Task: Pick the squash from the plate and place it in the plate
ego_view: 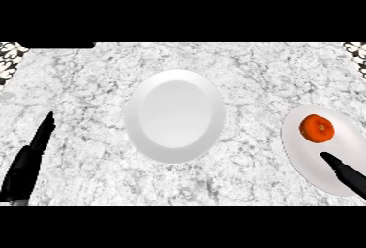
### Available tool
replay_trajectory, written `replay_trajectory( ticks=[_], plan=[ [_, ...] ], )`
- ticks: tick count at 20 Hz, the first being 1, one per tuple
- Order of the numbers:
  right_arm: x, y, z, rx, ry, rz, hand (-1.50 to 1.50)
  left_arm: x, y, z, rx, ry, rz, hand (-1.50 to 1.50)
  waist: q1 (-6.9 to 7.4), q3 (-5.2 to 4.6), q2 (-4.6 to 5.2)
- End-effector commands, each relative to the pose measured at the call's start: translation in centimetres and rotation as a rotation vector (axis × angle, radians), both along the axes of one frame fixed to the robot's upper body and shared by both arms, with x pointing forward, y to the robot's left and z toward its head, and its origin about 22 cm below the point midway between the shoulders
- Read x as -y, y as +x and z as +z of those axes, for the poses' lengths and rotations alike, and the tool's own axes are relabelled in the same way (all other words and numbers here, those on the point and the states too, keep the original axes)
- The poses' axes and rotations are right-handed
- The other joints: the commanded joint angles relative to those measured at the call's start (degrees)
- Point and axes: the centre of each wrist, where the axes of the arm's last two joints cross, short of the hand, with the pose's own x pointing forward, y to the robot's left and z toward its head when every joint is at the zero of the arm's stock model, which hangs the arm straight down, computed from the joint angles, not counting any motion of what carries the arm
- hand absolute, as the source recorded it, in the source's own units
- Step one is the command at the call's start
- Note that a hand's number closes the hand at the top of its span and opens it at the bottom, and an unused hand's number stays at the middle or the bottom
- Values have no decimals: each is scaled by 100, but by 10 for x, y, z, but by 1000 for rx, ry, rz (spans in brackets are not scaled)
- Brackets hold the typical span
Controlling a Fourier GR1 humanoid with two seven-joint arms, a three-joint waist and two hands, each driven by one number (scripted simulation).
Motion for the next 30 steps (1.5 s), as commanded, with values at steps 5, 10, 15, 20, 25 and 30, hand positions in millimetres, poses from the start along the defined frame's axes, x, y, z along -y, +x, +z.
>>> replay_trajectory(
  ticks=[5, 10, 15, 20, 25, 30],
  plan=[
    [23, -2, 53, -347, 4, 53, -150, 0, 8, 8, 11, -5, -6, 0, 37, 8, 2],
    [39, 26, 67, -492, -1, 119, -150, -1, 8, -2, -3, -10, -16, 0, 48, 18, 7],
    [37, 40, 41, -644, 13, 200, -150, 6, 9, 10, -1, -5, -4, 0, 77, 26, 6],
    [62, 47, 41, -775, -34, 253, -150, 7, -11, 2, -6, -4, -5, 0, 64, 25, -5],
    [59, 72, 22, -781, -20, 296, -150, 15, -1, 18, -7, -1, -2, 0, 60, 26, -3],
    [64, 76, 9, -797, -30, 361, -150, 7, -6, -2, -11, 3, 2, 0, 36, 24, -3]
  ],
)
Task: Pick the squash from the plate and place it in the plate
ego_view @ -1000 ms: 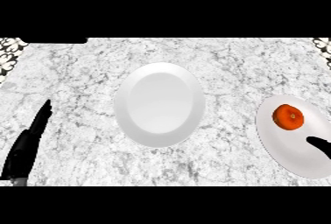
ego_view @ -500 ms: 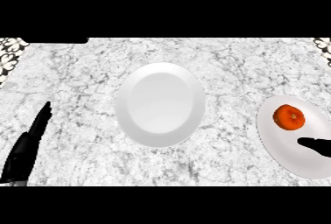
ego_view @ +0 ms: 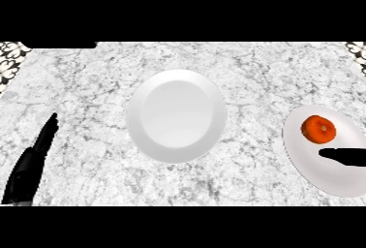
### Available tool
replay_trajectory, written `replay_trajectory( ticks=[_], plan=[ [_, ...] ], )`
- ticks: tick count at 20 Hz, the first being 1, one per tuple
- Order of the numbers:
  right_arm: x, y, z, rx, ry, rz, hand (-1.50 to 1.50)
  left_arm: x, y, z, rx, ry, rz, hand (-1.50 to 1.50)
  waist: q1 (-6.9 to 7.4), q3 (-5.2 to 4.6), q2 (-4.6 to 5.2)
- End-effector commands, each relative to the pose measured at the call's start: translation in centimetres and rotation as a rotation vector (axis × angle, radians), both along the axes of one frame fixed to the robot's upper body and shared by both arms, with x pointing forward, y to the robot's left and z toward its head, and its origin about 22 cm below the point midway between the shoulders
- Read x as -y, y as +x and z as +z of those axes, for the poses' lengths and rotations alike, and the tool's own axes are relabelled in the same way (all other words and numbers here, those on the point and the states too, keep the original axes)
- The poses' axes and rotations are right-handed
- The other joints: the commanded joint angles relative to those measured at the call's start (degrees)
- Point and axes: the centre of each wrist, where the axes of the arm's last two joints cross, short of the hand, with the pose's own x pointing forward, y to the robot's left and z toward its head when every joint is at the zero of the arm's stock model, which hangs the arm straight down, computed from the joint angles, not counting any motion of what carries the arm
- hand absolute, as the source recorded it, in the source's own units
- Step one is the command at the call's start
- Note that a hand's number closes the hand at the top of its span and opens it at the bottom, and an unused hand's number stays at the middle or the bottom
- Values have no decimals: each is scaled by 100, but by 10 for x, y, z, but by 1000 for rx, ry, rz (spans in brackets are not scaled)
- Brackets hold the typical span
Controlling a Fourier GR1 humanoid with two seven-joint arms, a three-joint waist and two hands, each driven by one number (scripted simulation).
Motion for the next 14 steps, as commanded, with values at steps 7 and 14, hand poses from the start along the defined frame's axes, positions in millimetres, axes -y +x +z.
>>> replay_trajectory(
  ticks=[7, 14],
  plan=[
    [-9, 19, -49, -59, 46, 92, -150, -21, 3, 5, 12, -6, 1, 0, 7, 1, 4],
    [-11, 26, -50, -81, 38, 76, -150, 14, 19, -2, -8, 6, 6, 0, -27, 0, -1]
  ],
)
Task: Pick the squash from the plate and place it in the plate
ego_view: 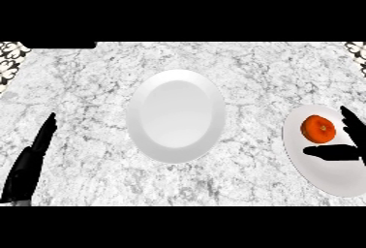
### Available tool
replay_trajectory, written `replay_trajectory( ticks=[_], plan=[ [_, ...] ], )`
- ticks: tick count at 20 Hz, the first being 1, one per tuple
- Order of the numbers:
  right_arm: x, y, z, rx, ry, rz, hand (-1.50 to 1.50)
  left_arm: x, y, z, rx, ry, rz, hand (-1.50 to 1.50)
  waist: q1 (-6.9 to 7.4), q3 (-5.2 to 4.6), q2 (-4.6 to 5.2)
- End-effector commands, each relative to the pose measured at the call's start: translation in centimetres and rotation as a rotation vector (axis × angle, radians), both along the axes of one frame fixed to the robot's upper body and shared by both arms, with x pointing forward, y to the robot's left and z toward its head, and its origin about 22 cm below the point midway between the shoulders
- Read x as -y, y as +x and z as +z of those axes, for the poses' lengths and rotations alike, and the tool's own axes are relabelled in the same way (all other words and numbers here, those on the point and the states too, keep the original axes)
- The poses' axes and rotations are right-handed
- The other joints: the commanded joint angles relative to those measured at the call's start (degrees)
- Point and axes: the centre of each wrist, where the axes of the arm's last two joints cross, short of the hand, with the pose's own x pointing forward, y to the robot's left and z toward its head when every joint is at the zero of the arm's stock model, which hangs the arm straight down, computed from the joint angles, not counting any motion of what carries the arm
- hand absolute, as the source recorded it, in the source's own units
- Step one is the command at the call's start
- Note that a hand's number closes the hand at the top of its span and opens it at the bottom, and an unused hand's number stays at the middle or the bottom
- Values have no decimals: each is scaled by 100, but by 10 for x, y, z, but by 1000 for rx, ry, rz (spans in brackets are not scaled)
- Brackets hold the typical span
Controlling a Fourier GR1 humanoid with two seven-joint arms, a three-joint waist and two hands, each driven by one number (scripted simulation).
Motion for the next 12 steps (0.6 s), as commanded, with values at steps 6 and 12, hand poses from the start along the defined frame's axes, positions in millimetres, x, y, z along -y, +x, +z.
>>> replay_trajectory(
  ticks=[6, 12],
  plan=[
    [-4, 11, -9, -8, 10, 31, -150, -8, -10, 20, 8, -13, 6, 0, 14, 0, -5],
    [-5, 20, -22, 105, 27, 22, 150, 14, -3, 1, -6, 2, -16, 0, 0, 0, -2]
  ],
)
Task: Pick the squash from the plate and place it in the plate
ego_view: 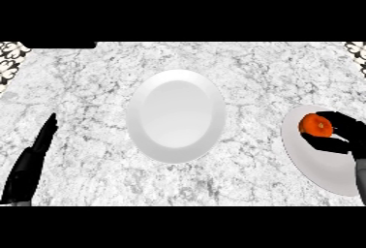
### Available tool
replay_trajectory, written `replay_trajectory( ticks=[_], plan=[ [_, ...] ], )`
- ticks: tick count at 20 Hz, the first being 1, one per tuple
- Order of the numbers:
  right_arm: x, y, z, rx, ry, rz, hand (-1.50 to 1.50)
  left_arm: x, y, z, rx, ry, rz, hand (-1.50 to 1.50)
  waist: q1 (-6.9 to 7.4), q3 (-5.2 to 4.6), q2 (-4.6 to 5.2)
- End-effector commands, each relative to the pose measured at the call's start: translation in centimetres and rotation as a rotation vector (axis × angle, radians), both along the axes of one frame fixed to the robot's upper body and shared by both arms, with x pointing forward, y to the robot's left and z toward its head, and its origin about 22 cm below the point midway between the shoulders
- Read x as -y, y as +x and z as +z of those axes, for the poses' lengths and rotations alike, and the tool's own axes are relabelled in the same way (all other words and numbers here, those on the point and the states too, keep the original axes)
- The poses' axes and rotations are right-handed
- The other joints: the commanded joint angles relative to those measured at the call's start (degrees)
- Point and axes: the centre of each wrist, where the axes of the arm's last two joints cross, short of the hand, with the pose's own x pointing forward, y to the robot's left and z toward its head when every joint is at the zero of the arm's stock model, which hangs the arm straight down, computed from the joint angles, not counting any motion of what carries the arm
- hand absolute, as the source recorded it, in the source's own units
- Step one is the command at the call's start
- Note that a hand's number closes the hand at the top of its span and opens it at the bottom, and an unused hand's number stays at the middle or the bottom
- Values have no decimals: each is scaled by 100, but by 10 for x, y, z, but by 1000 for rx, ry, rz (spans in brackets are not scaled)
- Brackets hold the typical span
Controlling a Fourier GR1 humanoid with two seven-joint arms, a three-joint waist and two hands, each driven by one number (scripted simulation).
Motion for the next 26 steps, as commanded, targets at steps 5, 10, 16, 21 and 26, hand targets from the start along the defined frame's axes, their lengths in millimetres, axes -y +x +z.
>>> replay_trajectory(
  ticks=[5, 10, 16, 21, 26],
  plan=[
    [-8, 6, -14, 13, -50, 1, 150, -2, -18, 24, -6, 1, 7, 0, 19, 6, -1],
    [-22, 61, 72, 76, -425, 526, 150, 20, 12, 13, 37, -5, -96, 0, 634, 2, 168],
    [-41, 93, 120, 178, -706, 855, 150, 31, 26, 16, 59, -3, -153, 0, 969, 25, 322],
    [-32, 119, 144, 411, -704, 877, 150, 31, 27, 17, 42, 2, -140, 0, 773, 41, 255],
    [-42, 138, 171, 694, -672, 923, 150, 19, 28, 11, 32, -2, -97, 0, 551, 25, 194]
  ],
)
